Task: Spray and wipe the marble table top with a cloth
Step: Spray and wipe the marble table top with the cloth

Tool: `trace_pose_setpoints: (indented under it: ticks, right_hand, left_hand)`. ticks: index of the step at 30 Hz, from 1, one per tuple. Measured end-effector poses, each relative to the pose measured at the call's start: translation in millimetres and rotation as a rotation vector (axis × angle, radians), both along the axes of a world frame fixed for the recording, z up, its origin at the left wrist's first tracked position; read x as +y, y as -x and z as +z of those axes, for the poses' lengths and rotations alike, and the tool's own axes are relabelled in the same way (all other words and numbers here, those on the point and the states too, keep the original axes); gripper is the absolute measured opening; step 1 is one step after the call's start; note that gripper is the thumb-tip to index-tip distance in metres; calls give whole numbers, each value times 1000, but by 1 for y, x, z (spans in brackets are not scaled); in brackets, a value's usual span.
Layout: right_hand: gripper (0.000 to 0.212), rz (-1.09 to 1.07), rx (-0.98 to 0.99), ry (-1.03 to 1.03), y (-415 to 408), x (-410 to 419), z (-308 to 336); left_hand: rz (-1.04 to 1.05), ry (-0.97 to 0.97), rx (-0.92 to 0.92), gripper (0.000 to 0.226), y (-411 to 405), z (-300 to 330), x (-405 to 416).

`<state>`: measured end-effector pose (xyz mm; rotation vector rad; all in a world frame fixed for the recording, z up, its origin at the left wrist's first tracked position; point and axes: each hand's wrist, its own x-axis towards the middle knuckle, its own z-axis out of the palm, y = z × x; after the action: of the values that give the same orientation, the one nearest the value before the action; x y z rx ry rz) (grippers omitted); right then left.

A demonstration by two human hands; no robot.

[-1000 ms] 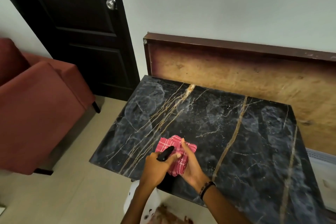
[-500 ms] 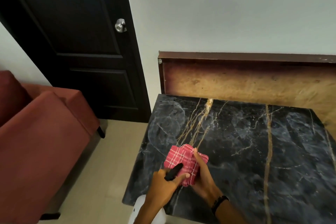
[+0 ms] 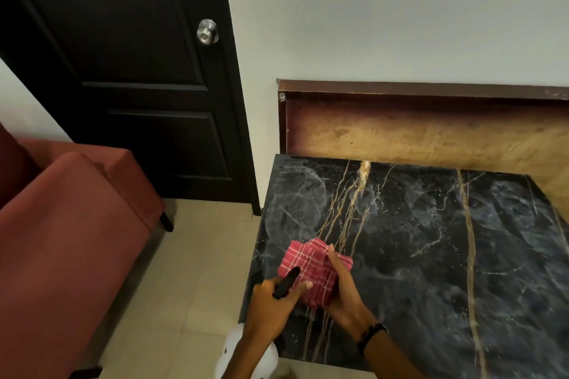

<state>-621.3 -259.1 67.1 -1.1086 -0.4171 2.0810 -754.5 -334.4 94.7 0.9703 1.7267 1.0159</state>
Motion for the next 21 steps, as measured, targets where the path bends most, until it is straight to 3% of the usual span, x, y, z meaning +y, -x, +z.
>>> trace_pose_setpoints:
  ticks: [2,12,16,18,21]
  right_hand:
    - [51,1,-10,-4,4,1,-2]
    - [58,23,-57,0,10,3,-15]
    - [50,57,-126,18,-1,0,-24]
    - [55,95,-202,6,-10,0,-29]
    - [36,117,-358,-101,-19,1,-25]
  left_hand:
    - [-4,9,-6,46,5,-6,1]
    - [-17,10,4,40,23,-15,-10]
    - [169,-23,-47,43,35,-13,-21]
    - [262,-43,-76,34,42,-10,-27]
    - [338,-55,-99,13,50,-5,-36]
